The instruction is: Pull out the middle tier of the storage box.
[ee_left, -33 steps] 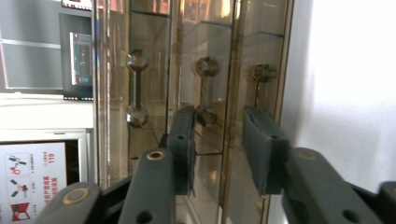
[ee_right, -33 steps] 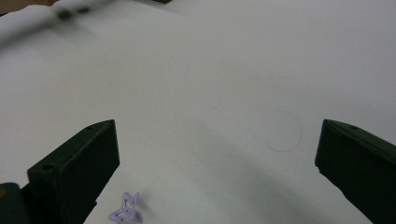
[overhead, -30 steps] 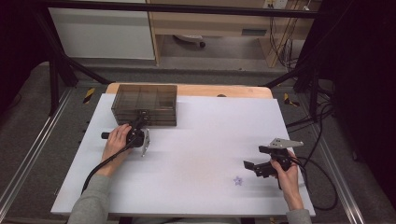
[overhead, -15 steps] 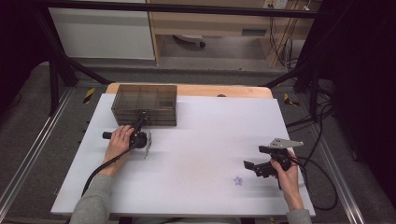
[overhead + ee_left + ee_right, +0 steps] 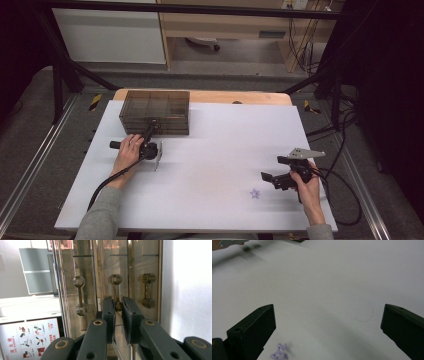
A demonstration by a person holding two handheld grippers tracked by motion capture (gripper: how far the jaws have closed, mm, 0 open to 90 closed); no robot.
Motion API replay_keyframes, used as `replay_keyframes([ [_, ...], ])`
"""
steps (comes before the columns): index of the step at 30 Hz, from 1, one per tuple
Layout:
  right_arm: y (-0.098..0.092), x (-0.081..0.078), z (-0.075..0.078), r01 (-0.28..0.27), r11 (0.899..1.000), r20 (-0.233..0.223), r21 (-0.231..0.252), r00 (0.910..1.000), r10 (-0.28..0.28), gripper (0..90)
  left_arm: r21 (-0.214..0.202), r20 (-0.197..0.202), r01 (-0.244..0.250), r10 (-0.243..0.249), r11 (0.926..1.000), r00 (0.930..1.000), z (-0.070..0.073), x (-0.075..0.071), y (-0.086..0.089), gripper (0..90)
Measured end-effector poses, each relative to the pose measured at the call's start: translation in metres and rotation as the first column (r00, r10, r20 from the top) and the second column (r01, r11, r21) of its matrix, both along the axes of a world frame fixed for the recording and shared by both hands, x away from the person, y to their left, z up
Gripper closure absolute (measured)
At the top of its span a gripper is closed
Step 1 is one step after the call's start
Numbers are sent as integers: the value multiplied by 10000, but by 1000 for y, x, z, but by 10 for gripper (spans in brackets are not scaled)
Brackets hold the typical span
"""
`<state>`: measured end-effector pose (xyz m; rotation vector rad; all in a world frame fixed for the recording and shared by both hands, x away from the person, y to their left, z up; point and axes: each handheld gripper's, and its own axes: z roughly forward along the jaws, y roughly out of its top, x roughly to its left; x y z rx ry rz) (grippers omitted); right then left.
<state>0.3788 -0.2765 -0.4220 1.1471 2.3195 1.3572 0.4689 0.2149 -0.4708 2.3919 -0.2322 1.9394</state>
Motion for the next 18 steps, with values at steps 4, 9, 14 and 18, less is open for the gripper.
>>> replay_keyframes([
  [4,0,0,0,-11,10000,9,-15,10000,11,5,33,10,51,-51,10000,10000,0,0,1,806],
  [9,0,0,0,7,10000,6,13,10000,-7,5,30,23,69,-69,10000,10000,1,-1,1,807],
  [14,0,0,0,8,10000,6,16,10000,-8,5,-26,39,125,-125,9999,9999,3,-4,1,808],
  [18,0,0,0,10,10000,-5,22,10000,-10,5,-69,-8,153,-153,9999,9999,4,-8,2,808],
])
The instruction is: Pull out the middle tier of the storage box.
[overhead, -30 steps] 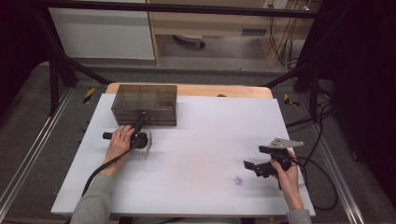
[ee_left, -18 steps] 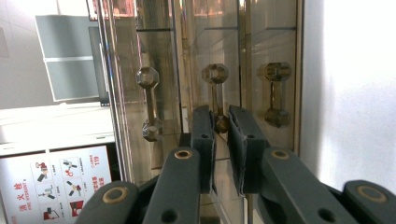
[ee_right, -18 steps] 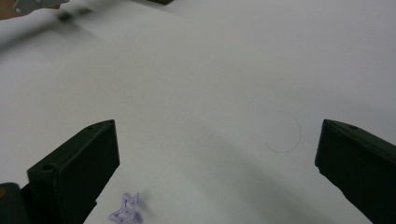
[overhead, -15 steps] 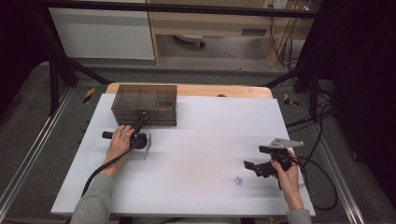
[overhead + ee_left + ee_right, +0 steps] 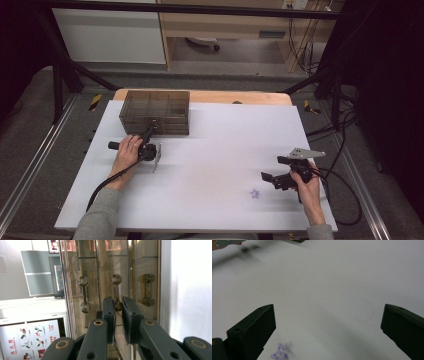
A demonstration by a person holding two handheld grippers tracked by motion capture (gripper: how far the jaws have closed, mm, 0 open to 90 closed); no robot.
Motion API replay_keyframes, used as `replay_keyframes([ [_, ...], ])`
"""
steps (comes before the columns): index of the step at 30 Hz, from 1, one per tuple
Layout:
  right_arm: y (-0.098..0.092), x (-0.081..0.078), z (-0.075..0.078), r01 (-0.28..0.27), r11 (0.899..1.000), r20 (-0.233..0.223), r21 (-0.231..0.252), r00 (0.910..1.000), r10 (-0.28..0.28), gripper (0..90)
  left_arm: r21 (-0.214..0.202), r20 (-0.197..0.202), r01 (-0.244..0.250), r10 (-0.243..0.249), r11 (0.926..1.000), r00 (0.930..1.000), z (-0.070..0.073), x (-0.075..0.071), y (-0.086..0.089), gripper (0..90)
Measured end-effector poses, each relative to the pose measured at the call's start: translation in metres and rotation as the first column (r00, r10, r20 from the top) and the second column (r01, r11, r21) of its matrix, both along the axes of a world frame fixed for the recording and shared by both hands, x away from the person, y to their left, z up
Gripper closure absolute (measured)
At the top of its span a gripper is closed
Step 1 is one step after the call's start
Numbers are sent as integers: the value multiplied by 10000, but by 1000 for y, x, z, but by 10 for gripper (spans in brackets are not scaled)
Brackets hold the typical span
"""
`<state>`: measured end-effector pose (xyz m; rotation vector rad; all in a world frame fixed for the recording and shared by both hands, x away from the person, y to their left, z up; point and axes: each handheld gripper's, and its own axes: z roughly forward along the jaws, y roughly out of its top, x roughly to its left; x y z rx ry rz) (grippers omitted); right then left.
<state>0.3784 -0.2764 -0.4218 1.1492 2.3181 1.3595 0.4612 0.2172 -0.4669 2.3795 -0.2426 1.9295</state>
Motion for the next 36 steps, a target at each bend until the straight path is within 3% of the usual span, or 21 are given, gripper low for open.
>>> replay_keyframes([
  [24,0,0,1,-12,10000,43,21,10000,12,5,-35,-160,200,-201,9998,9997,4,-15,2,808],
  [36,0,0,1,-5,10000,46,19,10000,5,5,15,-447,195,-194,9998,9988,2,-19,2,804],
])
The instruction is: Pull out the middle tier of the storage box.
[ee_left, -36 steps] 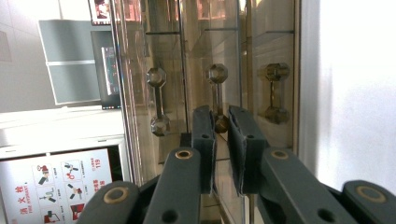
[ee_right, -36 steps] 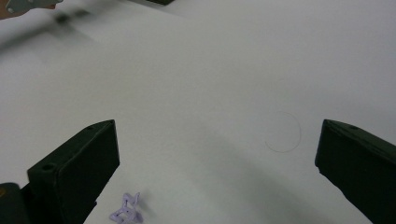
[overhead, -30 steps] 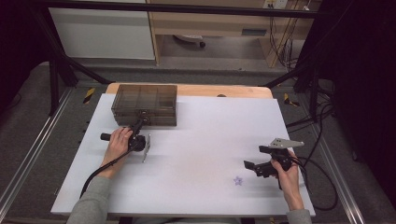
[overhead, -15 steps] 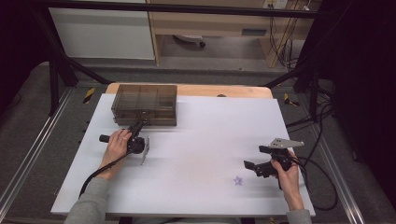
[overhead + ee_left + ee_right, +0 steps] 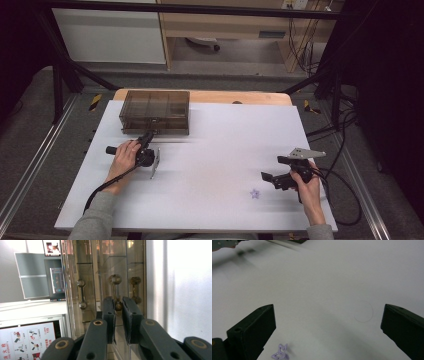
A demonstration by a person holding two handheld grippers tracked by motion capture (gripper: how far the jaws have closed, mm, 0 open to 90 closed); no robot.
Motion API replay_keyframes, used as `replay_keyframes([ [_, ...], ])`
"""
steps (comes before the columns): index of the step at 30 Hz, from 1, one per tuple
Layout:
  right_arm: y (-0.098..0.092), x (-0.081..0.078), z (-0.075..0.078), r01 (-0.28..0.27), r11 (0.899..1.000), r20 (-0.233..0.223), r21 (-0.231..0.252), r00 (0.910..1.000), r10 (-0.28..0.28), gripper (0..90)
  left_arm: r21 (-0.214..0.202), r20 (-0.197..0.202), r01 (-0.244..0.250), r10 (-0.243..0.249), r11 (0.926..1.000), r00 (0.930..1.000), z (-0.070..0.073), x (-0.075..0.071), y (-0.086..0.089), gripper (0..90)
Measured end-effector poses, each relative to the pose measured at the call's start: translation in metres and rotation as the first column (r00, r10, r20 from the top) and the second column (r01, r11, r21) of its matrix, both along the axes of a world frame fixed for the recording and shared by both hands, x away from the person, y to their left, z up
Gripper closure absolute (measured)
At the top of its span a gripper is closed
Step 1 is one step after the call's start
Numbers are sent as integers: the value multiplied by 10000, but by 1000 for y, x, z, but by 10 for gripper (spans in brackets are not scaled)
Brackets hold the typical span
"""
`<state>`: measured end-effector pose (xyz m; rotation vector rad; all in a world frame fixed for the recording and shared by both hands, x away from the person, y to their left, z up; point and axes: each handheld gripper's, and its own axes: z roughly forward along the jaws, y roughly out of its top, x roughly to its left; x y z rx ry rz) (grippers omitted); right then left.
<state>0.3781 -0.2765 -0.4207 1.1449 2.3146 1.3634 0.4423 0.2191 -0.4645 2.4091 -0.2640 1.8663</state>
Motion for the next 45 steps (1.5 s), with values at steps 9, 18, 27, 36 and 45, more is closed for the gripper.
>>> replay_keyframes([
  [9,0,0,0,-14,10000,12,-3,10000,14,5,-67,-343,-45,42,10000,9994,4,1,-1,800],
  [18,0,0,0,1,10000,13,10,10000,-1,5,-850,-1229,-143,37,9963,9924,15,1,-1,724],
  [27,0,0,0,-9,10000,16,-8,10000,9,5,-1588,-1961,-391,73,9865,9806,29,1,1,499],
  [36,0,0,0,-4,10000,9,-2,10000,4,5,-1646,-2662,-264,-186,9860,9637,40,10,-3,286],
  [45,0,0,0,-25,10000,13,-6,10000,25,5,-1681,-3121,-128,-409,9857,9492,37,17,-5,237],
])
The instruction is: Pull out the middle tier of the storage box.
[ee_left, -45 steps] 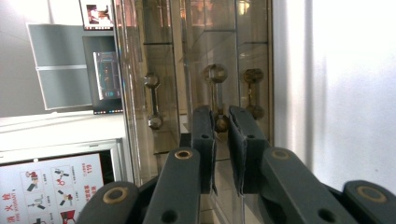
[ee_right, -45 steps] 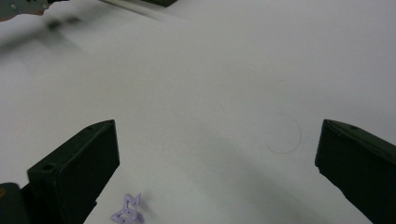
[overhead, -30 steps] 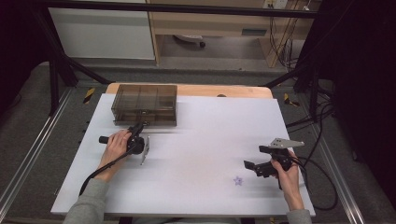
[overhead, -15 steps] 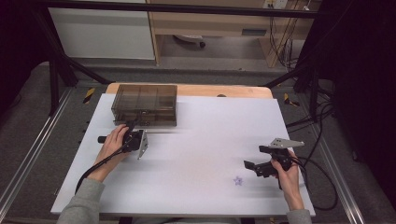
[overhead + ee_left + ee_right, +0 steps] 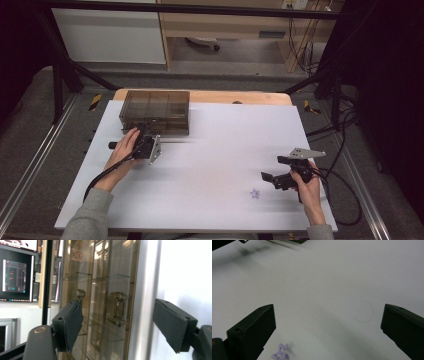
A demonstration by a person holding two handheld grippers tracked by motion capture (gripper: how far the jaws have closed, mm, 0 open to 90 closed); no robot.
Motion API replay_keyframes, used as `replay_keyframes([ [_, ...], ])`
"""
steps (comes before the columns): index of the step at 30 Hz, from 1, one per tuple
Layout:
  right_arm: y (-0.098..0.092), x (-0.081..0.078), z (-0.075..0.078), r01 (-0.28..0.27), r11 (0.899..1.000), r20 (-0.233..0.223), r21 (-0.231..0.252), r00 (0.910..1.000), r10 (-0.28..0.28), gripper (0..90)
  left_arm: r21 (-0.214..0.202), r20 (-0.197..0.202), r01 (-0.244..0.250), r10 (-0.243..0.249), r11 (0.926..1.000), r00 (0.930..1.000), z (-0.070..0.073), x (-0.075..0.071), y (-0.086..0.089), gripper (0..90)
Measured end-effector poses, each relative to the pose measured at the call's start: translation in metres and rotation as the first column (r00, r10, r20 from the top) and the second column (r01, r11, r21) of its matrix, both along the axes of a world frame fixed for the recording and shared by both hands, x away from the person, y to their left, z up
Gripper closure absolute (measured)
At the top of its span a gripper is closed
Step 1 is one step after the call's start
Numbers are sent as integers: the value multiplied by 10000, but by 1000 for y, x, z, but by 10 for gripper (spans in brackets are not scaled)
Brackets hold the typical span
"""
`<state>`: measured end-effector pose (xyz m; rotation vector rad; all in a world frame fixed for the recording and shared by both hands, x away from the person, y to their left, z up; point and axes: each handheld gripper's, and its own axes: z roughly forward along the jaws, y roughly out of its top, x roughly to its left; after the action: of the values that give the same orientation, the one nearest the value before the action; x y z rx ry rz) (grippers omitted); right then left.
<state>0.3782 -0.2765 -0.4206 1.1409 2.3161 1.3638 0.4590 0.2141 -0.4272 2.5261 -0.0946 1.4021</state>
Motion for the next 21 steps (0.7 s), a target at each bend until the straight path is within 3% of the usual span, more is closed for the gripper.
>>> replay_keyframes([
  [13,0,0,0,-12,10000,-9,-25,10000,12,5,136,-13,-513,514,9986,9987,-7,11,1,453],
  [21,0,0,0,-19,10000,1,-29,10000,19,5,516,191,-572,563,9970,9982,-11,14,-3,552],
])
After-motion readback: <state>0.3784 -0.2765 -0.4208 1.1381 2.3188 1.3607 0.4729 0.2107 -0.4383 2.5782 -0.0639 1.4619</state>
